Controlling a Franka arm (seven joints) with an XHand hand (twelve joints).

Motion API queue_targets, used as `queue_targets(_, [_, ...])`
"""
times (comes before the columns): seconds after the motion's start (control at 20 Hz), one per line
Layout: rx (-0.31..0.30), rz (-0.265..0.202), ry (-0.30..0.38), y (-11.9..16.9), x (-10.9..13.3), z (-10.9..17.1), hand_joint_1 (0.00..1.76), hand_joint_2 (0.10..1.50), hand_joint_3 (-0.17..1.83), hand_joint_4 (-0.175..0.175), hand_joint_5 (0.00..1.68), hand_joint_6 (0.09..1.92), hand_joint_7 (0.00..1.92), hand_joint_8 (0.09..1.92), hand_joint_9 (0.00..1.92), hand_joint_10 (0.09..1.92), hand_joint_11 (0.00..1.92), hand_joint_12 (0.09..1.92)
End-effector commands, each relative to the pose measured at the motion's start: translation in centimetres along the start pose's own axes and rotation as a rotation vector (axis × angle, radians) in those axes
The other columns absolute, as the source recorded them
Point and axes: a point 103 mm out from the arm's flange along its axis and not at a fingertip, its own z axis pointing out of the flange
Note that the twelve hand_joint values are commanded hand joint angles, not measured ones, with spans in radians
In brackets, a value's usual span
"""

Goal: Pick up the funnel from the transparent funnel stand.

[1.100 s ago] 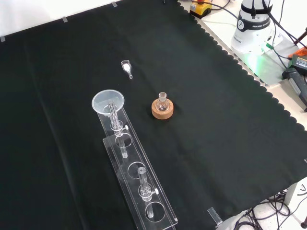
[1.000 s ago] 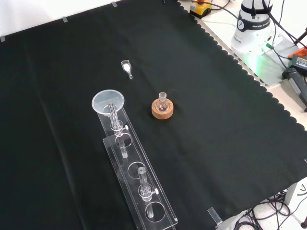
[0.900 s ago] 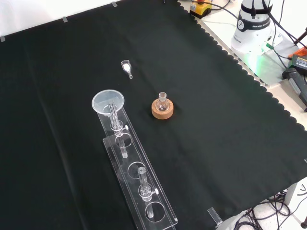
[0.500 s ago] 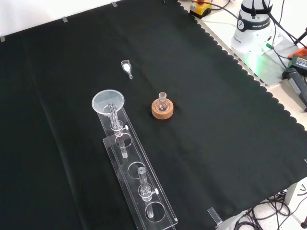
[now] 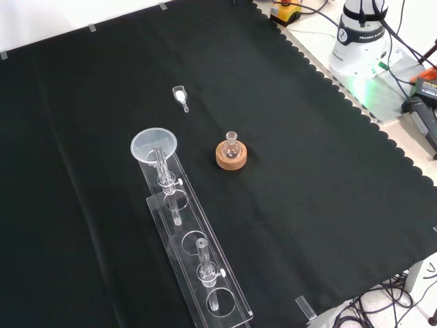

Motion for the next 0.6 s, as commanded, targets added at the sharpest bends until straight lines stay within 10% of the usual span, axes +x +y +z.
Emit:
queue_targets(0.05, [-0.007, -0.006, 0.068, 2.6, -1.4, 3.9, 0.05, 0.86, 0.38, -0.055, 0.04, 0.09, 0.0, 0.09, 0.0, 0.11, 0.0, 1.2])
queue_targets(0.6, [-0.134, -0.033, 0.151, 8.0, -1.0, 8.0, 0.11, 0.89, 0.33, -0.062, 0.09, 0.09, 0.02, 0.09, 0.0, 0.14, 0.0, 1.18])
